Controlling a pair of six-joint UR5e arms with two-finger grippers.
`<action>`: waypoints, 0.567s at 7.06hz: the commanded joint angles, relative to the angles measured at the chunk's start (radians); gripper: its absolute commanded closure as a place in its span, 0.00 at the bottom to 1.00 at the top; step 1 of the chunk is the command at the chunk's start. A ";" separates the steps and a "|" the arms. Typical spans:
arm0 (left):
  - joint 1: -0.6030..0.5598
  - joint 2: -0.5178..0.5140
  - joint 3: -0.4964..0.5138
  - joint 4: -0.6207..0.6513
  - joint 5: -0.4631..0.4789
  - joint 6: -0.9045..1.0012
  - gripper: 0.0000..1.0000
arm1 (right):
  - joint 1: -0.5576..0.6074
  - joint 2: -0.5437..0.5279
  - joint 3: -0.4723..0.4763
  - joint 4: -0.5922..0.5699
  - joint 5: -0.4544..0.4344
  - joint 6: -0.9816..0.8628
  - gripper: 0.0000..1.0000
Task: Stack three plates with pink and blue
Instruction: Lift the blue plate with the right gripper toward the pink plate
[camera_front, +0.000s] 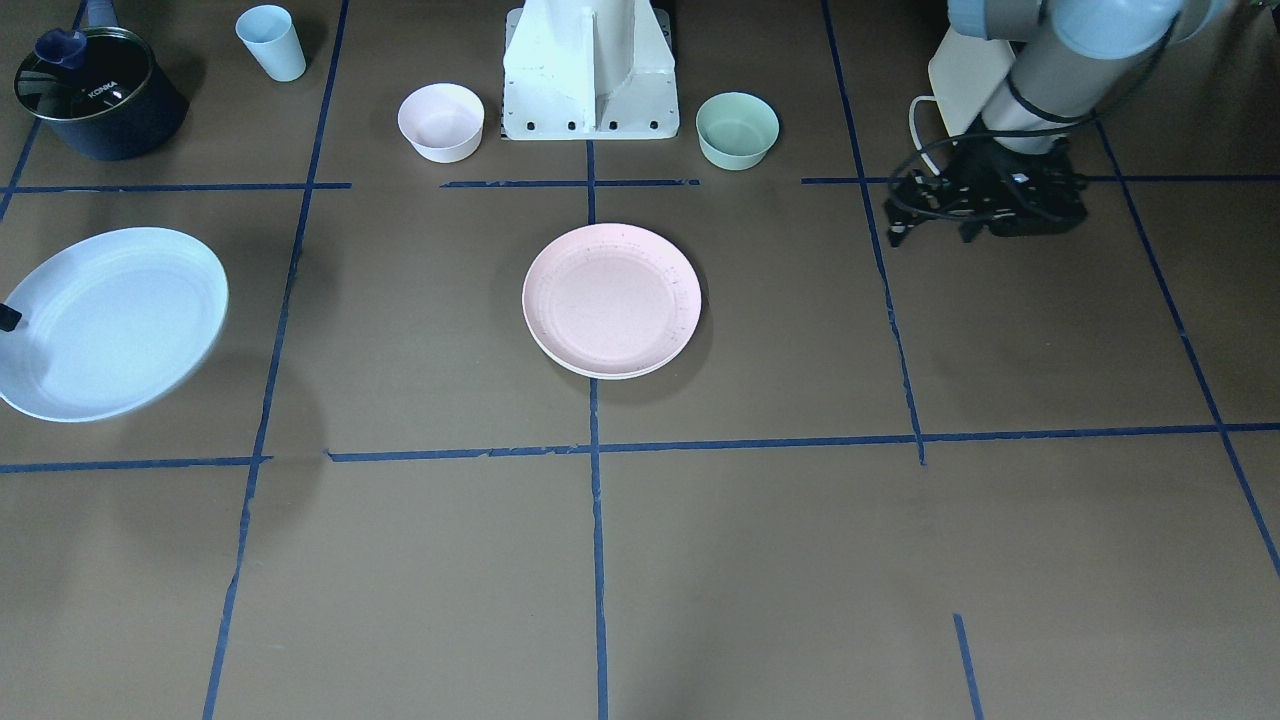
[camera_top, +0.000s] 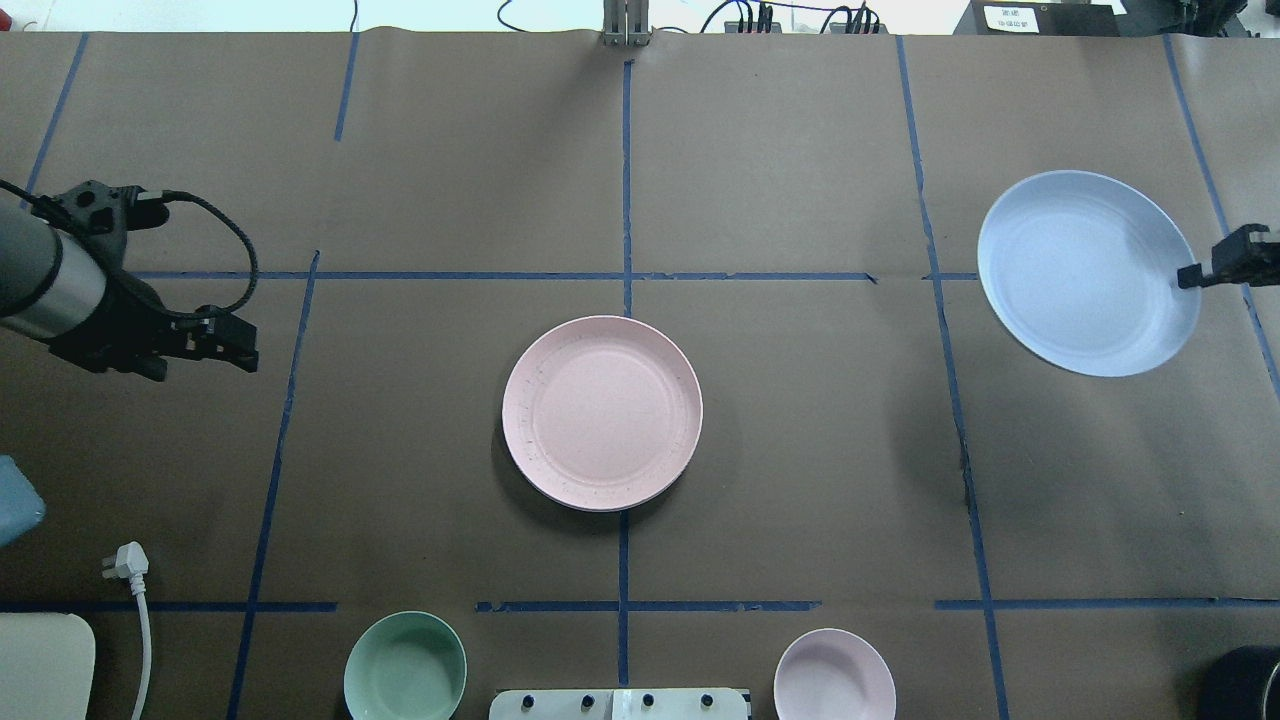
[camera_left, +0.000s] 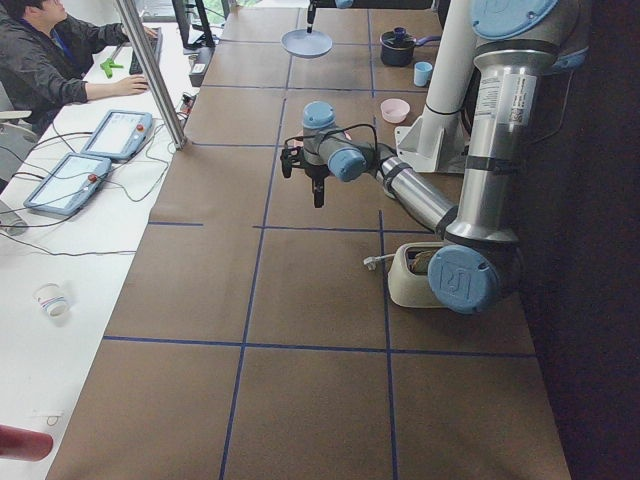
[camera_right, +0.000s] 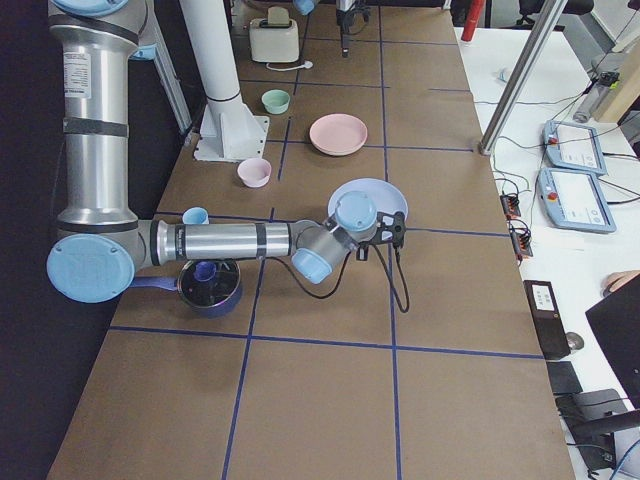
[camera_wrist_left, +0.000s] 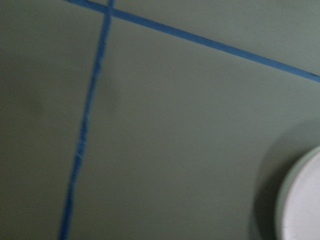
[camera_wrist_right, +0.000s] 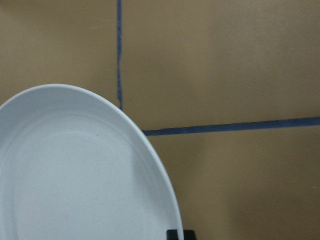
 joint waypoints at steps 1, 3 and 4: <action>-0.171 0.088 0.021 0.036 -0.074 0.313 0.00 | -0.084 0.139 0.041 -0.003 -0.023 0.234 1.00; -0.299 0.092 0.126 0.055 -0.114 0.537 0.00 | -0.271 0.190 0.115 -0.012 -0.200 0.403 1.00; -0.333 0.090 0.159 0.053 -0.137 0.587 0.00 | -0.381 0.237 0.166 -0.099 -0.309 0.446 1.00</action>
